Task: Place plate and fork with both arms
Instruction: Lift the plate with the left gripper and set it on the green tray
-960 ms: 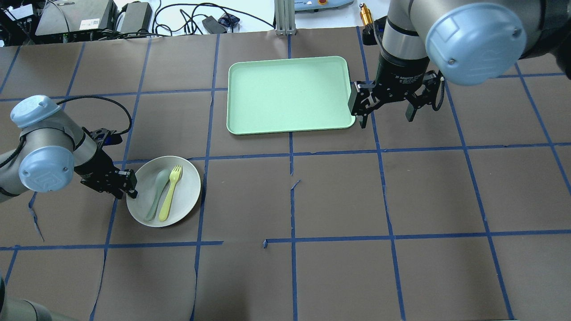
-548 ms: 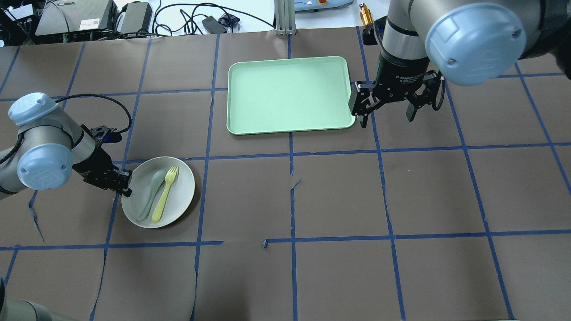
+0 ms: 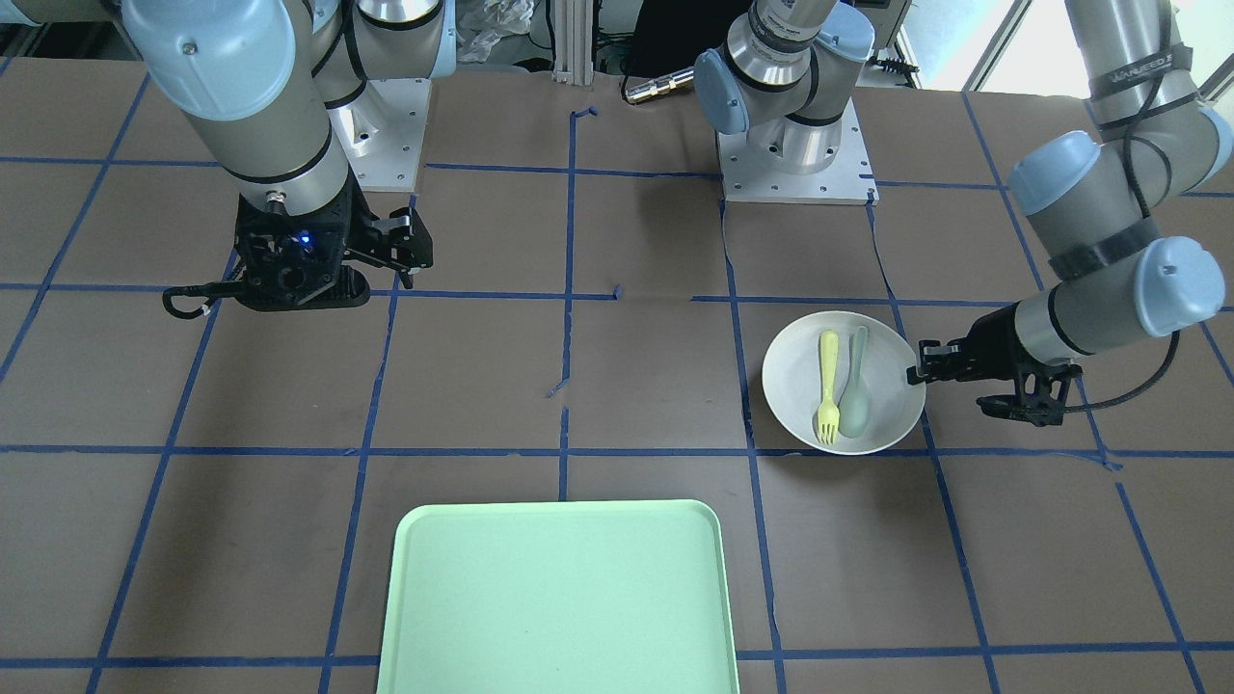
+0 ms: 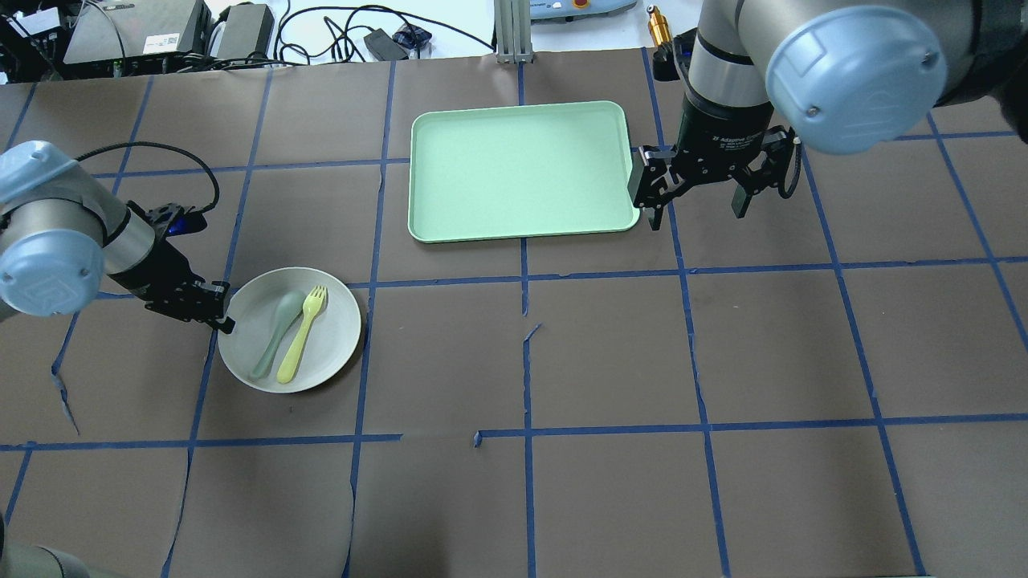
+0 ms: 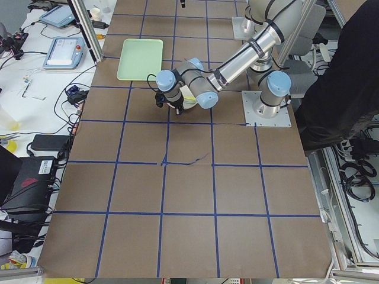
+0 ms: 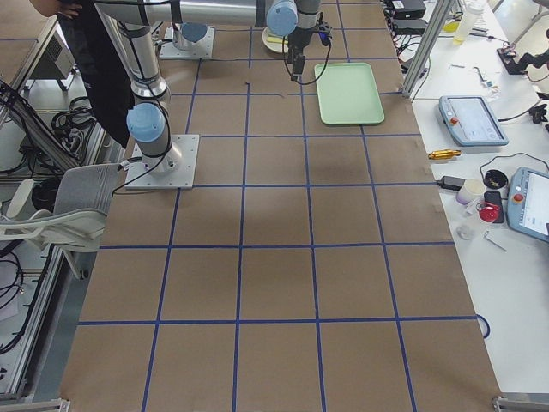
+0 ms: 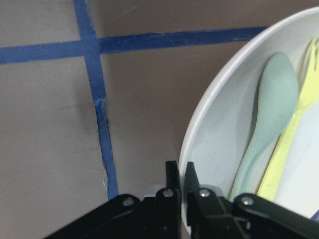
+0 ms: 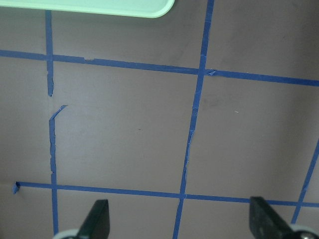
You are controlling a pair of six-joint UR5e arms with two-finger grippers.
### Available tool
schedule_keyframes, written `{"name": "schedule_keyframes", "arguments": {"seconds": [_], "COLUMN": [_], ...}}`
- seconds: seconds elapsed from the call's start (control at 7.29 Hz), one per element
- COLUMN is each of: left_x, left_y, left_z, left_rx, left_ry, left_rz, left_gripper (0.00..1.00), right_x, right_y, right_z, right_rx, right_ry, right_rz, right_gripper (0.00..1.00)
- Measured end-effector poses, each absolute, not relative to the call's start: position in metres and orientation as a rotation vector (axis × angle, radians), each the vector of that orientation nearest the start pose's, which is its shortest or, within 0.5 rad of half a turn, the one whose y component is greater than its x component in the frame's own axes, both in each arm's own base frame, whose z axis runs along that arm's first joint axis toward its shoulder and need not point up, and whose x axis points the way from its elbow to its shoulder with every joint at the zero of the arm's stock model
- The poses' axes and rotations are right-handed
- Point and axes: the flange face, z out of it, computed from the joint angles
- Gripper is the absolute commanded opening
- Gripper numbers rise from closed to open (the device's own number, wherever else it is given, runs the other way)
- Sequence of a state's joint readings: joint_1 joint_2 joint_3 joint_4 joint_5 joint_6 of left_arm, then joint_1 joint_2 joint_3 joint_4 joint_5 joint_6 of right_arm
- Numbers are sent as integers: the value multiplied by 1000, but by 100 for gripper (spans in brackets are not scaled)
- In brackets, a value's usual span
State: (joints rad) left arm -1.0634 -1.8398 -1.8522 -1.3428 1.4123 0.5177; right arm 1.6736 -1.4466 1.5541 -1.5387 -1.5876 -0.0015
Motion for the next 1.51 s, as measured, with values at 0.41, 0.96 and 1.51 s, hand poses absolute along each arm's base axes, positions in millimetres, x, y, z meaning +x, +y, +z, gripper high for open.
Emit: {"name": "schedule_keyframes", "arguments": {"seconds": [0.41, 0.96, 1.51], "left_x": [118, -39, -175], "left_y": [-545, -653, -714], "left_z": [267, 270, 214], "left_rx": [-348, -439, -387], "left_ry": [3506, 3512, 3570], "left_rz": [309, 96, 110], "left_gripper": [0, 0, 0], "right_x": [185, 185, 186], "right_y": [-512, -513, -516], "right_z": [431, 429, 417], "right_rx": [-167, -168, -162], "right_ry": [3155, 3153, 3151], "right_rz": [210, 201, 216], "right_gripper": [100, 100, 100]}}
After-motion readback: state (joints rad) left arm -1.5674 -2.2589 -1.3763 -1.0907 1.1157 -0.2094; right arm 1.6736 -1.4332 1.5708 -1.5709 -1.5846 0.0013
